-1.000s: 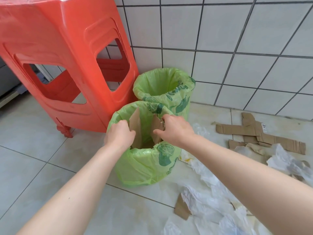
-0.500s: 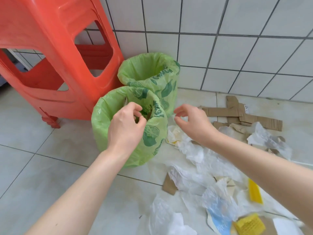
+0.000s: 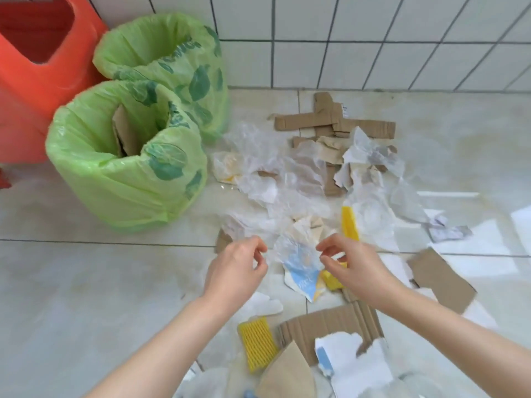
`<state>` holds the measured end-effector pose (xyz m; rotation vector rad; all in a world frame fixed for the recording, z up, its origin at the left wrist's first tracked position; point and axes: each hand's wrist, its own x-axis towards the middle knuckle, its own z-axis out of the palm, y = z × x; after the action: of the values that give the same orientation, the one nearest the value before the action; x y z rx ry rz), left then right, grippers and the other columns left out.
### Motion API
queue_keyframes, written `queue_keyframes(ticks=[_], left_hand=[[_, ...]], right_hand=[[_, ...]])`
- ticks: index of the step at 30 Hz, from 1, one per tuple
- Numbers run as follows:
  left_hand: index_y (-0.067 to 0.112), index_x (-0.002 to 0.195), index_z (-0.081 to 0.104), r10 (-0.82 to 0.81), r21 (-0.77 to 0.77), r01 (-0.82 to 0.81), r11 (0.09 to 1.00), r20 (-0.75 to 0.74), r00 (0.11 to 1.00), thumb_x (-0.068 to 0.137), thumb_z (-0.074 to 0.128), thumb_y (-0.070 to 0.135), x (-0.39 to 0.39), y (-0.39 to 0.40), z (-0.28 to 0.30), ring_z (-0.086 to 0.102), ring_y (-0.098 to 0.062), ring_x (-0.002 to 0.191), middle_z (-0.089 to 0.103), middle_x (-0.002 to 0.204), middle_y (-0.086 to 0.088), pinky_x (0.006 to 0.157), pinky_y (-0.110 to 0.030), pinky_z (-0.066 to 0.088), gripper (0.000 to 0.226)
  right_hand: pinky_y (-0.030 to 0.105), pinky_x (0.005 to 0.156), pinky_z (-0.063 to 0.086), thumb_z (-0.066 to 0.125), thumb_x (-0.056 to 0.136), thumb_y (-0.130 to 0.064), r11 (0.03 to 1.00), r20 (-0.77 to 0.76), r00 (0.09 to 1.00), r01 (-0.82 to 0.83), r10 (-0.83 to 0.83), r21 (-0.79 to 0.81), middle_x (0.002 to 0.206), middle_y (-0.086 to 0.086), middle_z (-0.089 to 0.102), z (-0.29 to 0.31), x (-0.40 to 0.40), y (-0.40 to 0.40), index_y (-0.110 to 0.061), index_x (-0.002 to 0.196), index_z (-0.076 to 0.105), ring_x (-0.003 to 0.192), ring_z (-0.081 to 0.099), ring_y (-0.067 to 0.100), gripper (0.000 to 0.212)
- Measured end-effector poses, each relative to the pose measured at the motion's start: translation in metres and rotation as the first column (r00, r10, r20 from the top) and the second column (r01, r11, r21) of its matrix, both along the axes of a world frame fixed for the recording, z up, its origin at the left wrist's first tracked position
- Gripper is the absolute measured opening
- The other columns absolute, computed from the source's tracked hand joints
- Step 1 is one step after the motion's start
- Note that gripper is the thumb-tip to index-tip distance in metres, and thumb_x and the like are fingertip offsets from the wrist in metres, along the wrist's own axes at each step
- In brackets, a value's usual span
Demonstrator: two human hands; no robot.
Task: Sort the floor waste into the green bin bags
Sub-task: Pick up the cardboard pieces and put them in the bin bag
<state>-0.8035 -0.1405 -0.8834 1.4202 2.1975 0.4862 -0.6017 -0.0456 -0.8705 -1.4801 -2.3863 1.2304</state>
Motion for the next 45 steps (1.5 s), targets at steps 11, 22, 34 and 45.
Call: queue_keyframes(ticks=[11, 22, 34, 45], left_hand=[[0.028, 0.101, 0.053, -0.446, -0.431, 0.429, 0.794, 0.066, 0.892, 0.081, 0.054, 0.038, 0.066, -0.050, -0.052, 0.052, -0.015, 0.103, 0.054, 0.103, 0.009, 0.078, -0.031, 0.047, 0.023], [0.021, 0.110, 0.034, -0.817, -0.449, 0.715, 0.536, -0.064, 0.573, 0.063, 0.073, 0.037, 0.086, -0.070, -0.060, 0.033, -0.025, 0.104, 0.032, 0.115, -0.005, 0.081, -0.036, 0.031, 0.063], [0.015, 0.102, 0.046, -0.798, -0.361, 0.724, 0.588, -0.113, 0.591, 0.068, 0.071, 0.035, 0.064, -0.070, -0.063, 0.043, -0.025, 0.103, 0.052, 0.104, -0.003, 0.078, -0.032, 0.029, 0.047], [0.026, 0.094, 0.047, -0.472, -0.308, 0.493, 0.814, 0.144, 0.870, 0.073, 0.067, 0.031, 0.027, -0.053, -0.051, 0.048, -0.015, 0.092, 0.053, 0.092, 0.009, 0.073, -0.033, 0.046, 0.030]], right_hand=[[0.025, 0.089, 0.041, 0.056, 0.089, -0.026, 0.990, 0.205, 0.968, -0.140, 0.141, -0.023, 0.111, -0.005, 0.055, -0.071, 0.071, -0.083, -0.020, 0.113, 0.057, 0.107, 0.049, 0.016, 0.025], [0.033, 0.072, 0.053, 0.076, 0.061, -0.050, 0.896, 0.392, 0.863, -0.409, 0.320, 0.170, 0.098, 0.001, 0.058, -0.089, 0.060, -0.084, -0.022, 0.106, 0.060, 0.086, 0.057, 0.026, 0.055], [0.038, 0.091, 0.033, 0.074, 0.070, -0.046, 0.956, 0.480, 0.834, -0.292, 0.273, -0.036, 0.114, 0.005, 0.038, -0.085, 0.037, -0.075, -0.020, 0.111, 0.044, 0.108, 0.036, 0.027, 0.057], [0.037, 0.077, 0.030, 0.048, 0.080, -0.014, 0.997, 0.288, 0.955, 0.067, -0.073, 0.028, 0.086, 0.001, 0.057, -0.062, 0.043, -0.042, -0.022, 0.095, 0.039, 0.086, 0.049, 0.024, 0.019]])
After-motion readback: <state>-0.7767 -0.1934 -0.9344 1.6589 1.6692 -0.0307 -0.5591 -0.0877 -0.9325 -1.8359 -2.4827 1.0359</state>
